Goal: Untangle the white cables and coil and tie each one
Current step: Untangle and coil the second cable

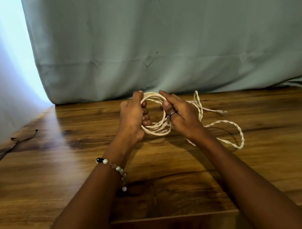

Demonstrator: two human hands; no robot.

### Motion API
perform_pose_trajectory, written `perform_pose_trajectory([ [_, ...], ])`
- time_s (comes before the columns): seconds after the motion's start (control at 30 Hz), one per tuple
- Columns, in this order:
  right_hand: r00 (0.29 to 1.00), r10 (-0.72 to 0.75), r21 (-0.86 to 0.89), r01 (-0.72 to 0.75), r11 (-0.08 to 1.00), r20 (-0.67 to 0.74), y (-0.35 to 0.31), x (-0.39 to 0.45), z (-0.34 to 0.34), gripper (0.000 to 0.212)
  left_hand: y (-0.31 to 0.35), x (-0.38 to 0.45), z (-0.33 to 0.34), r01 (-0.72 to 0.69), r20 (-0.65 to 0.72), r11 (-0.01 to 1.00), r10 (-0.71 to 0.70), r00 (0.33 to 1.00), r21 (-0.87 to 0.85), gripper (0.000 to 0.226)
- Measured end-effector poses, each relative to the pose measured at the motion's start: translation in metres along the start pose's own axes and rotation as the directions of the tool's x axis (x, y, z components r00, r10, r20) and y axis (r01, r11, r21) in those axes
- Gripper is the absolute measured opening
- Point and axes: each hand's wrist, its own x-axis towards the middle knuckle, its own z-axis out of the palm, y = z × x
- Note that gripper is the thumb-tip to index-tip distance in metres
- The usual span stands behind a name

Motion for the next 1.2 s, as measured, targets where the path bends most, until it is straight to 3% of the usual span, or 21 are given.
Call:
perform_pose_trajectory([
  [0.2,0.989,0.138,0.275,-0.147,0.95,0.05,-0.014,0.0,-0.001,0.042,0.001,0.0,-0.004,-0.042,-0.062,0.999,0.041,0.997,-0.002,0.038],
  [0.4,0.981,0.186,0.368,-0.19,0.91,0.046,-0.023,0.002,0.011,0.03,-0.002,-0.011,-0.011,-0.137,-0.073,0.99,0.139,0.988,0.038,0.045],
  [0.47,0.972,0.21,0.499,-0.234,0.834,0.105,-0.027,0.001,0.011,0.03,-0.003,-0.017,-0.016,-0.168,-0.09,0.985,0.171,0.981,0.041,0.048],
  [0.57,0.943,0.242,0.699,-0.331,0.633,0.228,-0.043,-0.005,0.016,0.032,0.002,-0.026,-0.029,-0.173,-0.139,0.985,0.174,0.975,0.022,0.046],
  [0.67,0.91,0.248,0.782,-0.413,0.467,0.333,-0.056,-0.008,0.028,0.03,0.009,-0.032,-0.045,-0.219,-0.16,0.972,0.23,0.96,0.083,0.047],
  [0.77,0.842,0.262,0.773,-0.537,0.337,0.471,-0.07,-0.002,0.037,0.058,0.017,-0.036,-0.064,-0.256,-0.155,0.954,0.279,0.948,0.154,0.048],
  [0.8,0.825,0.246,0.747,-0.565,0.35,0.509,-0.073,0.0,0.039,0.053,0.02,-0.037,-0.07,-0.252,-0.148,0.952,0.279,0.949,0.174,0.049],
  [0.93,0.756,0.134,0.572,-0.586,0.575,0.64,-0.083,0.009,0.046,0.022,0.031,-0.041,-0.095,-0.234,-0.141,0.944,0.271,0.952,0.233,0.048],
  [1.1,0.758,0.131,0.564,-0.577,0.591,0.639,-0.095,0.022,0.077,0.021,0.04,-0.038,-0.118,-0.185,-0.252,0.959,0.237,0.938,0.214,0.046],
  [1.2,0.758,0.205,0.498,-0.582,0.643,0.62,-0.099,0.033,0.103,0.027,0.045,-0.032,-0.137,-0.079,-0.312,0.986,0.121,0.942,0.144,0.049],
])
